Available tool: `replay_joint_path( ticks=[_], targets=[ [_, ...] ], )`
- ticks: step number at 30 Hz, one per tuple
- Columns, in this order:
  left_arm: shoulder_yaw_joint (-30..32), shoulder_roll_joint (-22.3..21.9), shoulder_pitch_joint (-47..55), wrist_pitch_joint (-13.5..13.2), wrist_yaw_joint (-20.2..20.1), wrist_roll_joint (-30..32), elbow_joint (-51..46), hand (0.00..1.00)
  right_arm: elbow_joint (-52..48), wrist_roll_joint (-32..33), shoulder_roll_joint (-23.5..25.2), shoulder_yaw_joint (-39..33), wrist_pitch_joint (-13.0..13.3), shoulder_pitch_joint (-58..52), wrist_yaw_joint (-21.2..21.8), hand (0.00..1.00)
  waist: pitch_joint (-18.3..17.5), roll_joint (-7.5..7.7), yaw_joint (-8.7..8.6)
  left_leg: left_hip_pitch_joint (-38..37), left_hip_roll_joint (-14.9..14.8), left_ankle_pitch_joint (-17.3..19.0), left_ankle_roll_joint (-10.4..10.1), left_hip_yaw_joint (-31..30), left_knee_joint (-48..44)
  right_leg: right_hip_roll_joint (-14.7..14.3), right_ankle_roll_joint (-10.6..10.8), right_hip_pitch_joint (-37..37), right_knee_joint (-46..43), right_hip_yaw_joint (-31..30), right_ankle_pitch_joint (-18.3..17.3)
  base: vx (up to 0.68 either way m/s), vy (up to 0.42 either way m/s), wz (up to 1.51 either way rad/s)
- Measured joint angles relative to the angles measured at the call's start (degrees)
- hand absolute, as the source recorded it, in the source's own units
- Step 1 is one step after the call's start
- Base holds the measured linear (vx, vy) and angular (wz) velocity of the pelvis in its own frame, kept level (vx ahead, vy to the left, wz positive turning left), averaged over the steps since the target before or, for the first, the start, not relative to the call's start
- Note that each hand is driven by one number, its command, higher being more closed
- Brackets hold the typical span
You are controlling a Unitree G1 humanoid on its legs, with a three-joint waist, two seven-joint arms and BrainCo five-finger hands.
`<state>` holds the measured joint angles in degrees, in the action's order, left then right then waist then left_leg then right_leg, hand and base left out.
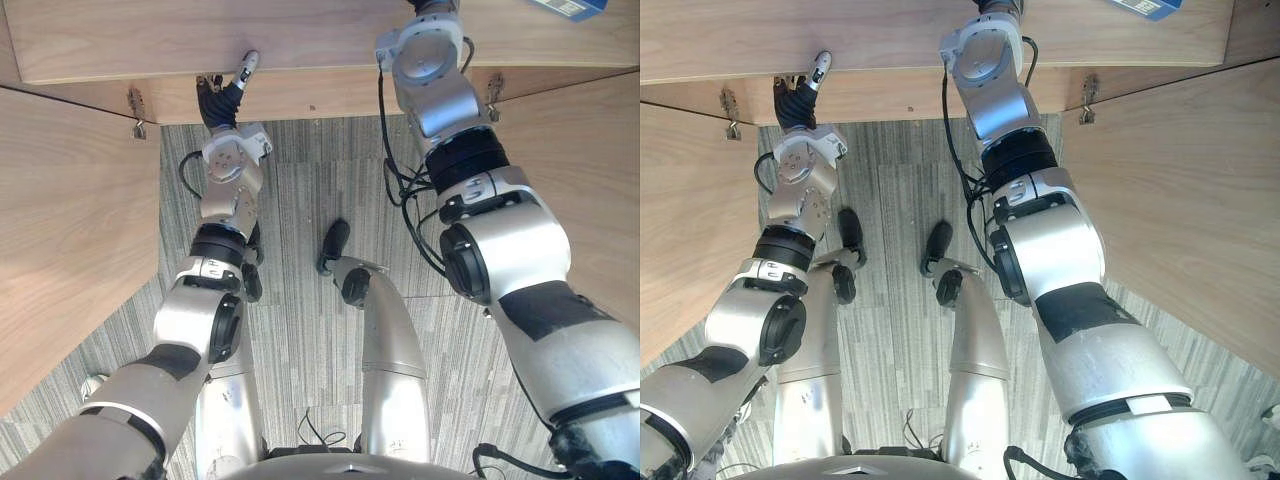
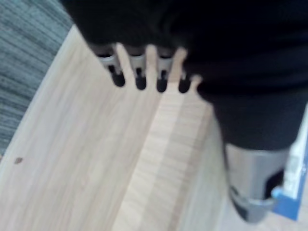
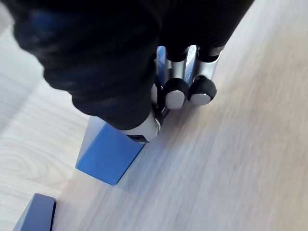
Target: Walk over to the cabinet, pick up the folder, carry it to the office cabinet, place the folder inside the office cabinet, then close the office cabinet door
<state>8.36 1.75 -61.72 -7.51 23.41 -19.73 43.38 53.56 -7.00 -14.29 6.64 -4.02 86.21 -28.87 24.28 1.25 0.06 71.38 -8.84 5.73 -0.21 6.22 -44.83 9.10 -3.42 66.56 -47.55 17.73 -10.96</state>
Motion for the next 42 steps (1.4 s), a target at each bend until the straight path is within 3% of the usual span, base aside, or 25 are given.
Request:
replay_joint_path(
  ticks=[12,19,35,42],
  targets=[
    [-2.0,-0.3,0.4,0.1,-2.5,-0.3,0.3,0.00,1.4,1.6,0.2,0.0,0.1,0.1,0.3,1.00,0.0,0.00,0.00,-0.4,-0.2,0.0,0.0,0.0,-0.3,-0.2,0.0,-0.5,0.1,0.0,0.1,0.00,0.000,0.00],
    [-4.0,-2.1,9.1,0.1,-2.5,-0.2,0.3,0.00,4.1,2.3,0.0,2.2,0.0,2.1,1.1,1.00,0.0,0.00,-0.06,-0.4,-0.3,0.0,0.0,0.0,-0.4,-0.2,0.0,-0.4,-0.1,0.0,0.1,0.00,0.000,0.00],
    [-4.2,-1.6,15.9,-0.4,-2.4,0.3,-2.4,0.00,8.4,2.8,-5.6,6.7,-0.1,7.2,1.4,1.00,0.0,-0.01,0.86,1.5,0.7,-1.1,0.1,-0.1,1.0,0.8,0.0,1.7,-0.3,0.2,0.1,-0.01,0.003,0.03],
    [-4.1,-0.3,9.8,-0.1,-2.1,-0.4,-0.8,0.00,10.3,4.5,-5.8,6.7,-0.2,10.0,1.0,1.00,0.0,-0.03,0.53,2.5,1.0,-2.2,-0.3,0.0,2.9,1.1,-0.4,3.0,1.1,0.7,0.9,-0.03,0.007,0.03]
  ],
)
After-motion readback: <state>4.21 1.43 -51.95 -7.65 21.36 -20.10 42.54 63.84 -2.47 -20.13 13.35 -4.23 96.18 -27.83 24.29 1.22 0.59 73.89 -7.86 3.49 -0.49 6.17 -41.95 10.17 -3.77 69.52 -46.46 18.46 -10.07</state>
